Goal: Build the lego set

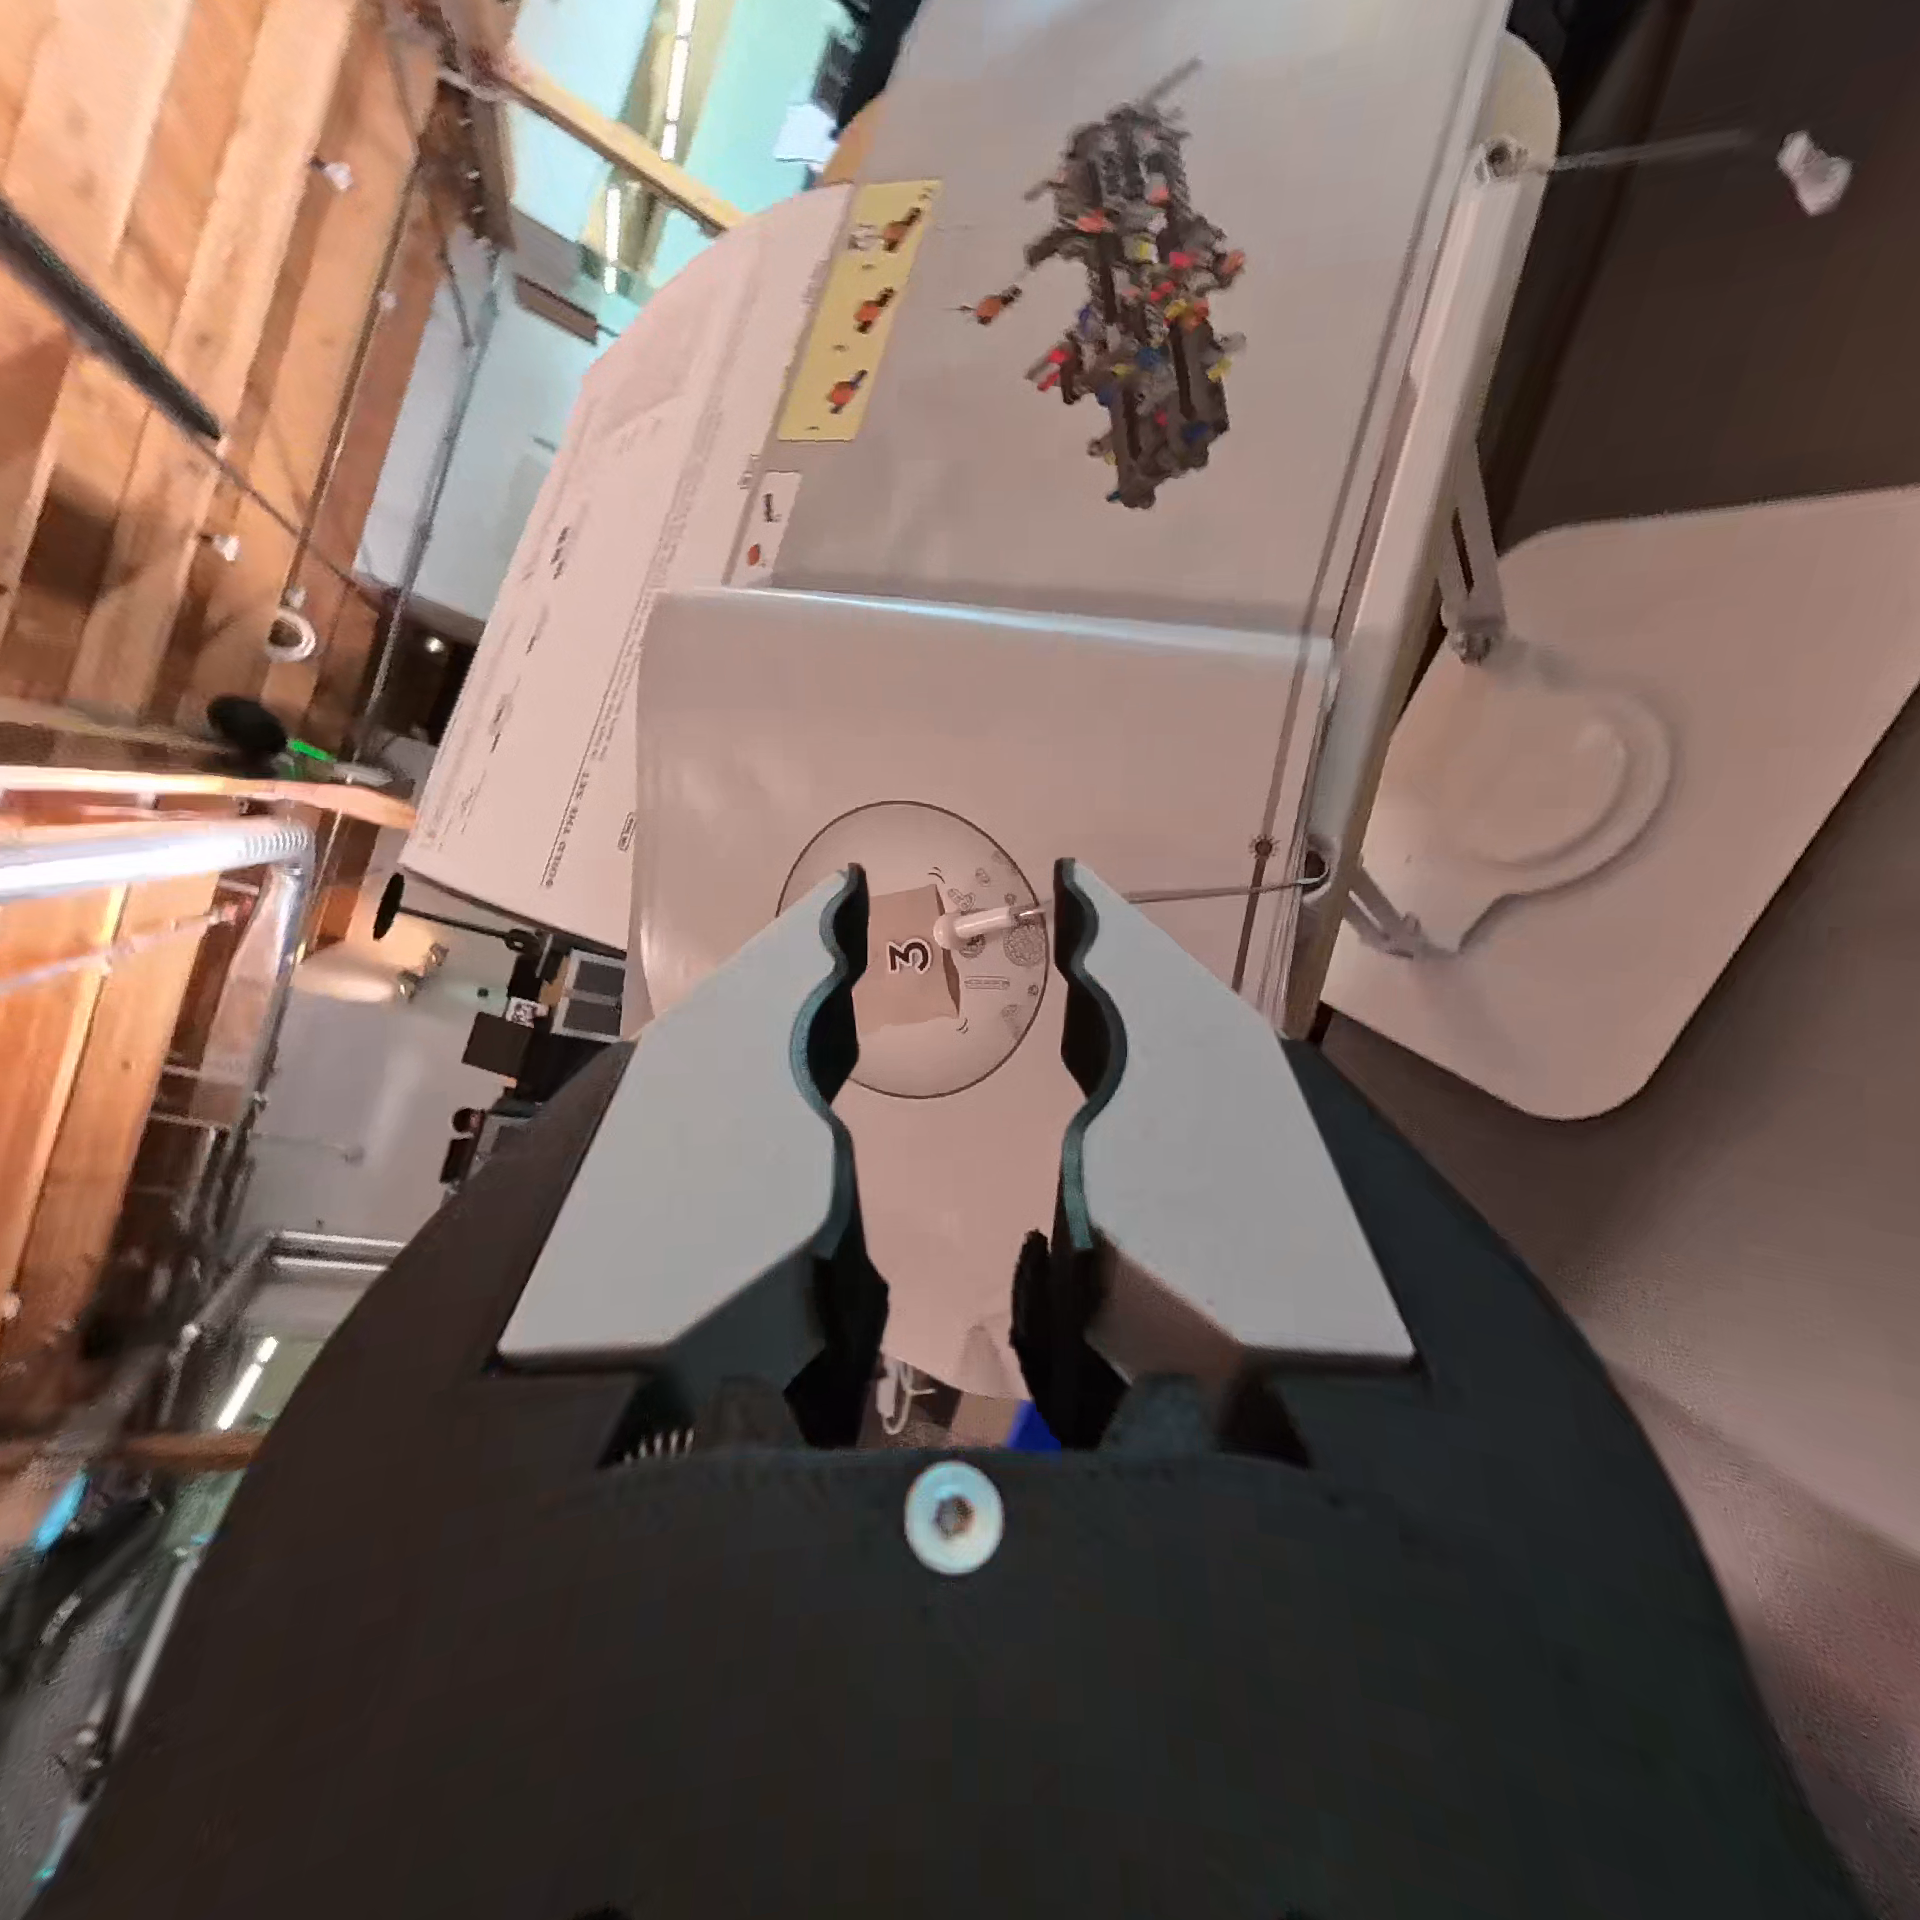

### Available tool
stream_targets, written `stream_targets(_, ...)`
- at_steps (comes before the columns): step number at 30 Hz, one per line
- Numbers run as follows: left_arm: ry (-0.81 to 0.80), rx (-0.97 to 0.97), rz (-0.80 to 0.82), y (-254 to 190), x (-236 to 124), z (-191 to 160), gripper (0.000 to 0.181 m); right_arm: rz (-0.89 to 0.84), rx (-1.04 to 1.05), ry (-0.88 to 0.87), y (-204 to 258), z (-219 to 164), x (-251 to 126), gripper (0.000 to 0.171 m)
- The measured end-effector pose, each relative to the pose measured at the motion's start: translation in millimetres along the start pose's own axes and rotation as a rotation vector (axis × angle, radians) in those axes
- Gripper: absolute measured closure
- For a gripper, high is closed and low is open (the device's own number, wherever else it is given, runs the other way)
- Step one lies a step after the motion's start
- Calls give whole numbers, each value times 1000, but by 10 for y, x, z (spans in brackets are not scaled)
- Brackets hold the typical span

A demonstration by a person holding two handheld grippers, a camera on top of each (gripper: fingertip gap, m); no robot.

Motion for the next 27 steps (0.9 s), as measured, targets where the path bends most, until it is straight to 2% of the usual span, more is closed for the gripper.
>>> stream_targets(2,10,49,-35,12,69,-20,147,19,26,-26,-26,51,51,89)
stream_targets(4,23,107,-70,-37,152,-36,146,42,38,-63,28,88,41,99)
stream_targets(8,120,262,-115,-180,365,-137,147,90,13,-58,246,56,81,106)
stream_targets(11,145,261,-141,-236,358,-162,149,130,9,-44,403,23,47,108)
stream_targets(13,140,216,-123,-242,217,-137,148,205,26,-72,579,28,-59,119)
stream_targets(16,131,121,-118,-357,-103,-88,148,325,58,-103,915,45,-208,119)
stream_targets(20,199,44,-149,-665,-572,-167,151,438,42,-138,1445,66,-364,119)
stream_targets(24,241,-69,-317,-1074,-958,-355,155,518,27,-117,1910,5,-462,126)
stream_targets(27,263,-158,-416,-1366,-1066,-490,157,613,115,-79,2204,-88,-469,126)
Point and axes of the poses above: each gripper's, where its closed fingertips meet, x out along the fingers, z out of its top, y = z × x across the jaws, the point moved 9 cm from there along -x, back along the fingers, and after that the axes turned 13 degrees about -x, right-handed, at the moved point
